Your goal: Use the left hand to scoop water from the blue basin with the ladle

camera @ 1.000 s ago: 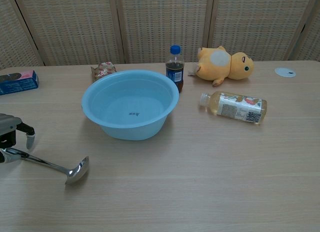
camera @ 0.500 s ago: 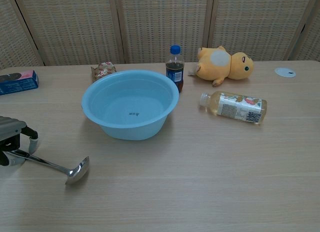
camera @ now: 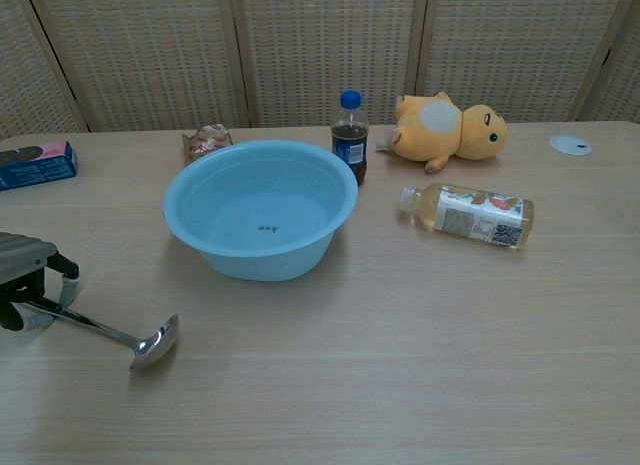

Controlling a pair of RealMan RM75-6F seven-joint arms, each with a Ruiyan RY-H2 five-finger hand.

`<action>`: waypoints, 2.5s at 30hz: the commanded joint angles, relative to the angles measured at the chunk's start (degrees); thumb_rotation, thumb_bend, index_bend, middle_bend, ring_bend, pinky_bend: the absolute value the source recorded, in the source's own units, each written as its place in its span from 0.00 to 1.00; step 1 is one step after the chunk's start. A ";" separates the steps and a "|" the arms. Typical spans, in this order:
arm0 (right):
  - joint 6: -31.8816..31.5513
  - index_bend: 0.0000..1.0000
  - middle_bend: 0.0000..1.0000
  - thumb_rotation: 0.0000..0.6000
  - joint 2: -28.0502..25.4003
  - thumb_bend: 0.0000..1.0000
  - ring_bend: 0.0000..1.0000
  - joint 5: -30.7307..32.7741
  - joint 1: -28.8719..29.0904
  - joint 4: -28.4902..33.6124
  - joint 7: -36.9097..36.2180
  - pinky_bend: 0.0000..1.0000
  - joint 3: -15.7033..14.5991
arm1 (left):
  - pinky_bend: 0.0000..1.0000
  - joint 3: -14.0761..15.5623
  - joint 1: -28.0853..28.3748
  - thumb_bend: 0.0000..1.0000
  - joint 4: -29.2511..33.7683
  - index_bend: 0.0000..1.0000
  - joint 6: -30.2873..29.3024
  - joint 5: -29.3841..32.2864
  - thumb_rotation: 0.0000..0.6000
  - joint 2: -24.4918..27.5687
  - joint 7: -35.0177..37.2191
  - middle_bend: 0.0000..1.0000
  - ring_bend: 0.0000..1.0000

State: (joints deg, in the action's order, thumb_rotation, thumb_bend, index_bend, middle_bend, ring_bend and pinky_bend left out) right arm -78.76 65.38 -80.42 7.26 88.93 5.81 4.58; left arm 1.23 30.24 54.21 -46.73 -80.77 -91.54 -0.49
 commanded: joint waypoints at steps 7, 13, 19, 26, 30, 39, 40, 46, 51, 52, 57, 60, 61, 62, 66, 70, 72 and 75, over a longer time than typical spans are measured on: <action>-0.03 0.00 0.00 1.00 -0.08 0.00 0.00 -0.08 -0.02 0.11 -0.07 0.00 -0.06 | 1.00 -0.32 -0.16 0.46 0.90 0.81 -1.18 0.15 1.00 0.81 -0.71 1.00 1.00; -0.06 0.00 0.00 1.00 -0.12 0.00 0.00 -0.16 -0.03 0.11 -0.31 0.00 -0.09 | 1.00 -0.92 -0.51 0.48 3.55 0.82 -4.21 -0.36 1.00 2.90 -1.70 1.00 1.00; -0.07 0.00 0.00 1.00 -0.21 0.00 0.00 -0.25 -0.06 0.01 -0.73 0.00 -0.15 | 1.00 -2.10 -0.75 0.48 8.12 0.83 -7.18 -0.21 1.00 6.36 -3.42 1.00 1.00; -0.01 0.00 0.00 1.00 -0.33 0.00 0.00 -0.07 -0.03 0.33 -0.67 0.00 -0.08 | 1.00 -3.44 -0.87 0.50 13.08 0.84 -9.46 0.36 1.00 9.72 -4.51 1.00 1.00; -0.09 0.00 0.00 1.00 -0.35 0.00 0.00 -0.14 -0.04 0.40 -0.68 0.00 -0.08 | 1.00 -4.26 -0.99 0.51 16.84 0.85 -11.67 -0.07 1.00 12.30 -4.92 1.00 1.00; -0.25 0.00 0.00 1.00 -0.40 0.00 0.00 -0.27 -0.13 0.29 -0.93 0.00 -0.14 | 1.00 -5.84 -1.06 0.54 24.63 0.86 -14.65 -0.09 1.00 17.37 -7.04 1.00 1.00; -0.25 0.00 0.00 1.00 -0.40 0.00 0.00 -0.28 -0.12 0.31 -0.91 0.00 -0.14 | 1.00 -6.13 -0.99 0.54 25.32 0.86 -14.89 0.00 1.00 17.84 -7.20 1.00 1.00; 0.03 0.00 0.00 1.00 -0.40 0.00 0.00 0.13 -0.01 0.13 -0.90 0.00 0.03 | 1.00 -12.77 3.32 0.54 31.28 0.86 -14.35 3.51 1.00 22.59 -11.79 1.00 1.00; 0.24 0.00 0.00 1.00 -0.60 0.00 0.00 0.46 0.11 0.18 -1.15 0.00 0.24 | 1.00 -16.69 8.29 0.54 30.45 0.86 -9.95 10.06 1.00 22.00 -17.25 1.00 1.00; 0.34 0.00 0.00 1.00 -0.58 0.00 0.00 0.67 0.13 0.02 -1.09 0.00 0.31 | 1.00 -17.18 9.22 0.54 29.50 0.86 -9.17 10.88 1.00 21.35 -17.48 1.00 1.00; 1.01 0.00 0.00 1.00 -0.61 0.00 0.00 1.84 0.37 -0.41 -1.62 0.00 0.84 | 1.00 -17.87 12.83 0.54 22.46 0.86 -7.40 11.85 1.00 16.76 -17.32 1.00 1.00; 1.19 0.00 0.00 1.00 -0.46 0.00 0.00 2.28 0.49 -0.89 -1.62 0.00 1.08 | 1.00 -17.29 14.76 0.55 16.30 0.87 -6.77 10.86 1.00 12.82 -16.33 1.00 1.00; 1.27 0.00 0.00 1.00 -0.42 0.00 0.00 2.36 0.52 -1.02 -1.67 0.00 1.10 | 1.00 -17.11 15.21 0.55 14.48 0.87 -6.76 10.55 1.00 11.66 -16.00 1.00 1.00; 1.36 0.00 0.00 1.00 -0.37 0.00 0.00 2.45 0.55 -1.16 -1.72 0.00 1.12 | 1.00 -16.95 15.61 0.55 12.88 0.87 -6.69 10.35 1.00 10.61 -15.62 1.00 1.00; 2.24 0.00 0.00 1.00 -0.23 0.00 0.00 3.33 0.82 -2.12 -2.47 0.00 1.41 | 1.00 -16.72 17.92 0.55 5.96 0.87 -4.31 10.93 1.00 5.70 -13.63 1.00 1.00; 2.83 0.00 0.00 1.00 -0.20 0.00 0.00 4.03 0.96 -2.59 -3.15 0.00 1.67 | 1.00 -16.66 19.36 0.55 1.91 0.87 -3.30 11.08 1.00 2.92 -13.07 1.00 1.00; 2.99 0.00 0.00 1.00 -0.19 0.00 0.00 4.25 1.00 -2.76 -3.30 0.00 1.76 | 1.00 -16.65 20.11 0.55 0.12 0.87 -2.91 11.05 1.00 1.62 -12.99 1.00 1.00; 3.35 0.00 0.00 1.00 -0.14 0.00 0.00 4.96 1.06 -3.18 -3.53 0.00 2.01 | 1.00 -16.46 23.34 0.55 -5.05 0.87 -2.11 9.83 1.00 -2.35 -14.36 1.00 1.00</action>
State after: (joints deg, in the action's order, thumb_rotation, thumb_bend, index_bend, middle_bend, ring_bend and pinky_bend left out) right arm -75.53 65.22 -75.64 8.31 85.88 2.37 6.50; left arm -15.42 51.13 52.29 -49.73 -70.09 -91.24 -13.91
